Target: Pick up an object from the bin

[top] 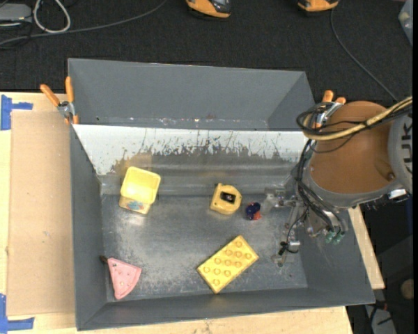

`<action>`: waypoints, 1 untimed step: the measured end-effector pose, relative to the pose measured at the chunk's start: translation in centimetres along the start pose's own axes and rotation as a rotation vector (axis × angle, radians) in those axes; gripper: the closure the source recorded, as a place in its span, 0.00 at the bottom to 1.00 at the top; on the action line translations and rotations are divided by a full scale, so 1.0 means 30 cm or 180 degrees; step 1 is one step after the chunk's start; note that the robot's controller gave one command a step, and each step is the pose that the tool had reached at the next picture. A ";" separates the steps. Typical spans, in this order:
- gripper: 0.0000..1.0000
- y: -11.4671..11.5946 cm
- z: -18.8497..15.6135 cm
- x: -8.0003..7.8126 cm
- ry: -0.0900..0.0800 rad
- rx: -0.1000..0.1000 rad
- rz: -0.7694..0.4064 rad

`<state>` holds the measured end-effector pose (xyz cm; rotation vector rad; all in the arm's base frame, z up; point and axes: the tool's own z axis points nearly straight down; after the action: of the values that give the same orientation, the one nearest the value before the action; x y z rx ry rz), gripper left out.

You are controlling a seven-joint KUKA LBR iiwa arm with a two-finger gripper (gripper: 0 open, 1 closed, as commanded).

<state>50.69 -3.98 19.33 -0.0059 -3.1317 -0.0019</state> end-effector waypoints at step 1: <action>0.00 0.000 -0.013 -0.006 -0.0025 0.0002 -0.0005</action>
Offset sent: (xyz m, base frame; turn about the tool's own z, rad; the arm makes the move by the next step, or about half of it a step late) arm 0.0069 0.0345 -0.1233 -0.4910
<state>50.86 -3.97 19.72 -0.0035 -3.1395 -0.0007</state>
